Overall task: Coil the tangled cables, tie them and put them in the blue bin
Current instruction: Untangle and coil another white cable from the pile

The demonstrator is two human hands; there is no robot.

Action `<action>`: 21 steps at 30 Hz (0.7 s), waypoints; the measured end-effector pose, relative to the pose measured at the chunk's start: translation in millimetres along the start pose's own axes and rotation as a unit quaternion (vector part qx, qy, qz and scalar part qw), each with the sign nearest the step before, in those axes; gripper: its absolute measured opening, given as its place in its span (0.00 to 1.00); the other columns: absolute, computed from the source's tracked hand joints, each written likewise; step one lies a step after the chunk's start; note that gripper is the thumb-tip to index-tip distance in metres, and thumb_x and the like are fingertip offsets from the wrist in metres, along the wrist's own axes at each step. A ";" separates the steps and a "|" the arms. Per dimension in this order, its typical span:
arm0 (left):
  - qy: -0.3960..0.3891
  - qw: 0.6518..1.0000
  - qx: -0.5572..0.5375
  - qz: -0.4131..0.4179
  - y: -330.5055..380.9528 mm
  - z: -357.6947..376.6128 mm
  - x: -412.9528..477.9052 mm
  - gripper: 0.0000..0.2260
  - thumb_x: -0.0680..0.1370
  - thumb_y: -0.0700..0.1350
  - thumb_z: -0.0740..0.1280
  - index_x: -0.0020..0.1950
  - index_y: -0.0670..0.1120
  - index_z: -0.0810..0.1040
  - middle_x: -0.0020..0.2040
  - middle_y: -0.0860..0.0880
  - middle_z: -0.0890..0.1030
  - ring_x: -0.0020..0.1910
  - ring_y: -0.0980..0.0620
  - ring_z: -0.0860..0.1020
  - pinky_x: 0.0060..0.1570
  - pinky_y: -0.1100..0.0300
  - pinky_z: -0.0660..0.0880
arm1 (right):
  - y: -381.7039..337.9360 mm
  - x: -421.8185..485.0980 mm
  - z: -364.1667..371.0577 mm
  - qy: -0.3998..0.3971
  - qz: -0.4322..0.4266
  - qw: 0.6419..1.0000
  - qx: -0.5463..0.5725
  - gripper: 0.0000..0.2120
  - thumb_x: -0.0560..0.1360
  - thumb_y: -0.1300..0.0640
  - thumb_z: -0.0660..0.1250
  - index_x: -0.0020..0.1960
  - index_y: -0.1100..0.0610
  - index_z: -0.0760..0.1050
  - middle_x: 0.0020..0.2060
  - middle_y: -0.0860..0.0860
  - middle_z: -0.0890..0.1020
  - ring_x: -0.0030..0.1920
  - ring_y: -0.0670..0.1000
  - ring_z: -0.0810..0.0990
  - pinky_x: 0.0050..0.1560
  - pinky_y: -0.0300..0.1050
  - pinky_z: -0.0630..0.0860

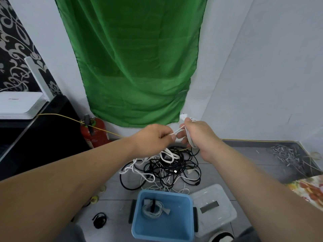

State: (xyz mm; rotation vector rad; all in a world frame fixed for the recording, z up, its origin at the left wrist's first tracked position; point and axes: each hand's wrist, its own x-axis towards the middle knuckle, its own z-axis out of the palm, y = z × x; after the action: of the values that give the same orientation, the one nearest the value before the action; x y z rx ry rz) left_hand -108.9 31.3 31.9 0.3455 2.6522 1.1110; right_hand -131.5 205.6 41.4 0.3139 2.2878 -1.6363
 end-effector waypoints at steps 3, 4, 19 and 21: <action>0.004 1.000 -0.022 -0.001 2.9 7.3 2.8 0.15 0.83 0.53 0.64 0.37 0.49 0.73 0.30 0.56 0.71 0.28 0.58 0.68 0.32 0.61 0.67 | -1.2 -1.0 1.9 0.023 -0.011 0.997 0.078 0.18 0.85 0.49 0.58 0.51 0.61 0.80 0.32 0.52 0.81 0.31 0.52 0.76 0.38 0.47 0.74; 0.005 1.000 -0.026 0.000 1.5 7.6 4.1 0.13 0.82 0.52 0.66 0.39 0.49 0.75 0.31 0.56 0.73 0.30 0.58 0.70 0.34 0.61 0.69 | -2.7 -1.3 3.1 0.023 -0.017 0.993 0.116 0.18 0.86 0.49 0.57 0.51 0.60 0.79 0.32 0.52 0.81 0.32 0.52 0.78 0.39 0.47 0.76; -0.028 0.999 -0.020 0.006 -12.5 6.1 0.0 0.29 0.76 0.72 0.62 0.41 0.45 0.77 0.31 0.56 0.69 0.30 0.57 0.70 0.36 0.60 0.68 | -8.6 16.7 -19.5 0.061 0.098 0.878 0.465 0.18 0.87 0.47 0.52 0.44 0.55 0.69 0.24 0.47 0.63 0.20 0.48 0.62 0.24 0.39 0.66; -0.012 1.000 -0.023 0.005 -13.3 1.2 2.3 0.28 0.76 0.73 0.61 0.39 0.47 0.76 0.31 0.56 0.68 0.30 0.56 0.69 0.37 0.58 0.69 | -6.3 20.1 -25.6 0.067 0.102 0.872 0.474 0.18 0.86 0.47 0.53 0.43 0.55 0.69 0.23 0.47 0.61 0.19 0.47 0.58 0.20 0.36 0.62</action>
State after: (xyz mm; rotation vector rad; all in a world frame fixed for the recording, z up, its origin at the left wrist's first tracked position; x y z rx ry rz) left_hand -112.3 23.8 21.2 0.3610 2.6022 1.1606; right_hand -155.4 227.8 47.1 0.8586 1.2645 -2.5409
